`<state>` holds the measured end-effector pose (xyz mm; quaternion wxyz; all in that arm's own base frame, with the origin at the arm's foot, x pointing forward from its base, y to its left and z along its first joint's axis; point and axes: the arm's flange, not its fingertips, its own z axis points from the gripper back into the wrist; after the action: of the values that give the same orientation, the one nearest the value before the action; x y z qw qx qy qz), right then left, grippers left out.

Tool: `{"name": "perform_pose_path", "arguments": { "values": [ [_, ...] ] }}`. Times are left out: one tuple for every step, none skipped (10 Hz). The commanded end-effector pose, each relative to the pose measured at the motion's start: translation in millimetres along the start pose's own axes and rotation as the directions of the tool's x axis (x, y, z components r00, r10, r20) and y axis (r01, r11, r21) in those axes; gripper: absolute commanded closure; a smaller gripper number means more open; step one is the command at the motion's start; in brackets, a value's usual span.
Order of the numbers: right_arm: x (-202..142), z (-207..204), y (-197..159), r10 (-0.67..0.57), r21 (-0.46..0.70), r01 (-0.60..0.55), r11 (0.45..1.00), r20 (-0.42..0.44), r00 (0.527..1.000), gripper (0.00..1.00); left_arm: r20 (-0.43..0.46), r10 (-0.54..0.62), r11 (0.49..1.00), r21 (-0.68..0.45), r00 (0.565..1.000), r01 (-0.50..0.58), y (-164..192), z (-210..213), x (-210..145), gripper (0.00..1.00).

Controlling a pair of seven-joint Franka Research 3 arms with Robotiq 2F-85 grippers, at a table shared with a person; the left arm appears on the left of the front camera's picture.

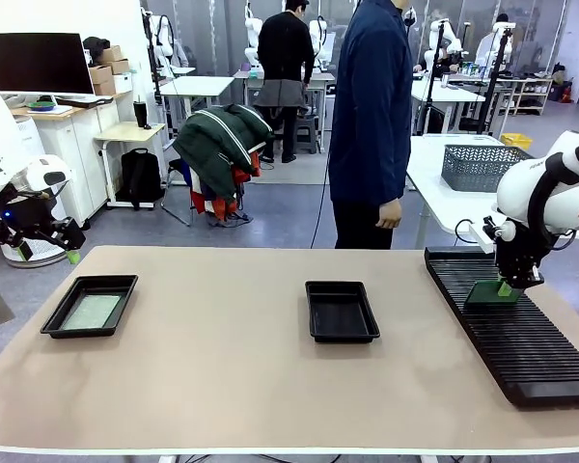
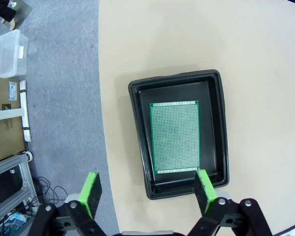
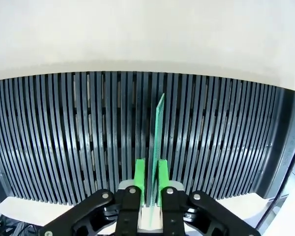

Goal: Inspect and transfer BCBs to ESD trays.
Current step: Pick up the Blank PCB from the PCB Rack and place it in the right ESD tray.

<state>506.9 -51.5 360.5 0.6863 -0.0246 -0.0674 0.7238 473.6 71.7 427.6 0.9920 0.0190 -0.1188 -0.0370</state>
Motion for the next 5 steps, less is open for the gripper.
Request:
{"name": "perform_pose_path", "arguments": {
  "values": [
    [1.3, 4.4, 1.0, -0.015, 0.032, 0.016, 0.999, -0.019, 1.0, 0.92, 0.006, 0.0, 1.0, -0.004, 1.0, 0.0, 0.8, -0.3, -1.3, 0.0],
    [0.7, 4.8, 0.8, -0.015, 0.036, 0.016, 0.999, -0.018, 1.0, 0.99, 0.006, 0.0, 1.0, -0.004, 1.0, 0.0, 0.8, -0.3, -1.3, 0.0],
    [0.0, 5.2, 0.5, -0.017, 0.038, 0.018, 0.999, -0.019, 1.0, 0.98, 0.006, 0.0, 1.0, -0.004, 1.0, 0.0, 0.8, -0.3, -1.3, 0.0],
    [-0.7, 5.0, 0.0, -0.018, 0.037, 0.019, 0.999, -0.017, 1.0, 1.0, 0.006, 0.0, 1.0, -0.004, 1.0, 0.0, 0.8, -0.3, -1.3, 0.0],
    [-1.0, 4.4, -0.9, -0.018, 0.039, 0.019, 0.999, -0.016, 1.0, 1.0, 0.006, 0.0, 1.0, -0.004, 1.0, 0.0, 0.8, -0.3, -1.3, 0.0]
  ]
}}
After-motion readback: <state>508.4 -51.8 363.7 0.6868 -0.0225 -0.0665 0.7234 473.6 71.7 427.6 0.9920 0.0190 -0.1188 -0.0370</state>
